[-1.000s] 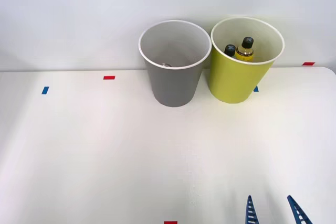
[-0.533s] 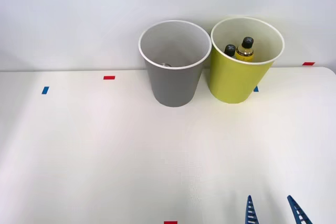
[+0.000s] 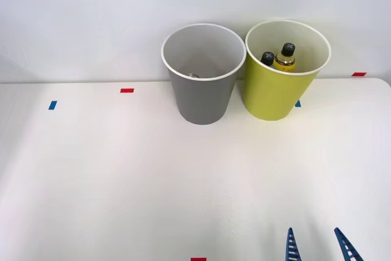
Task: Put cans in the gray bin, plastic bottles in the light green bin
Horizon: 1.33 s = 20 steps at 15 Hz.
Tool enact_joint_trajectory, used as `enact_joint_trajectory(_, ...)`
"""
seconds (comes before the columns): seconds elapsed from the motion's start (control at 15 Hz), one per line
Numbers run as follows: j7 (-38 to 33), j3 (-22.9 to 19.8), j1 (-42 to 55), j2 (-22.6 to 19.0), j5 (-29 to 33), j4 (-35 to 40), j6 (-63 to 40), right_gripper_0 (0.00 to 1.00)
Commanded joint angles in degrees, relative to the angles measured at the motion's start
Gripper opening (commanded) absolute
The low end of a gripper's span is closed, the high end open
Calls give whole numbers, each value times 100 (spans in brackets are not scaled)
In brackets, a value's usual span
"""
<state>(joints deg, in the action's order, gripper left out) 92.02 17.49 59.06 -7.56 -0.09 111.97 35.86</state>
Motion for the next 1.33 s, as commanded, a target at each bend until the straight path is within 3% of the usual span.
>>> enact_joint_trajectory(0.07,0,0,0,0,0,0,0,80)
enact_joint_trajectory(1.33,0,0,0,0,0,0,0,81)
